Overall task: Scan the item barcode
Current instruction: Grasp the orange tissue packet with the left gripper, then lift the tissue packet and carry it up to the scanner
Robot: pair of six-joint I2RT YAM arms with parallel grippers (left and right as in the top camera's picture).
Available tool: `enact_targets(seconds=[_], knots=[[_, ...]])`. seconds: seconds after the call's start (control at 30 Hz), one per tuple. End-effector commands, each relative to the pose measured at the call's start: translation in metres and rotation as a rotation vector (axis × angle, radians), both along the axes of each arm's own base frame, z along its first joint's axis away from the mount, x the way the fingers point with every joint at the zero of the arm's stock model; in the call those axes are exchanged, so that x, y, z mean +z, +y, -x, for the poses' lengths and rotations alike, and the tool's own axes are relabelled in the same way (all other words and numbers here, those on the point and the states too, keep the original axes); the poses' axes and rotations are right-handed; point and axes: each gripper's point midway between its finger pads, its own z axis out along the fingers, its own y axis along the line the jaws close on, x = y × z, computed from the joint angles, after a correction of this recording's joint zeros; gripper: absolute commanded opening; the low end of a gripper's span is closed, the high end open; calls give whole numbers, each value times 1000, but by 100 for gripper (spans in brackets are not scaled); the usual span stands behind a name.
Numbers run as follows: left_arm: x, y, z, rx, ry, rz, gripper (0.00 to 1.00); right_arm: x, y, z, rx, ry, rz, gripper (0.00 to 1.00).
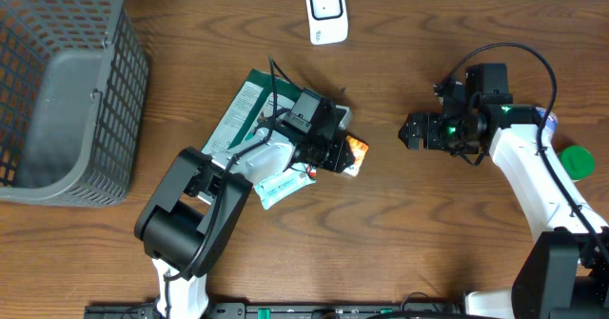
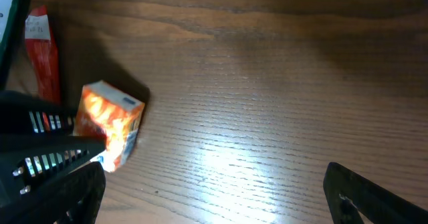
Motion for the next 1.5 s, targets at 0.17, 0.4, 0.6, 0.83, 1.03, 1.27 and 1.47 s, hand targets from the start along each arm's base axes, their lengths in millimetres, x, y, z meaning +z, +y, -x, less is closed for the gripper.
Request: enact_targets(seconds=[0.17,0.4,0.6,0.83,1.03,1.27,1.47], knots=[[23,3,-8,28,84,136,7,-1,1,3,14,2,-6,99],[144,34,-20,-87,284,718,7,0,2,3,4,6,-20,99],[169,61,-26,-52,451,814,7,-1,1,3,11,4,-13,99],[215,66,-17,-29,467,820,7,-4,-15,7,-38,33,15,99],[307,74,13,-120,257,857,7,-4,-17,6,-44,31,16,99],[383,83,61,-164,167,882,7,-4,-17,7,-43,32,15,99],[386,84,63,-157,175,882,7,-4,-17,7,-42,35,15,99]])
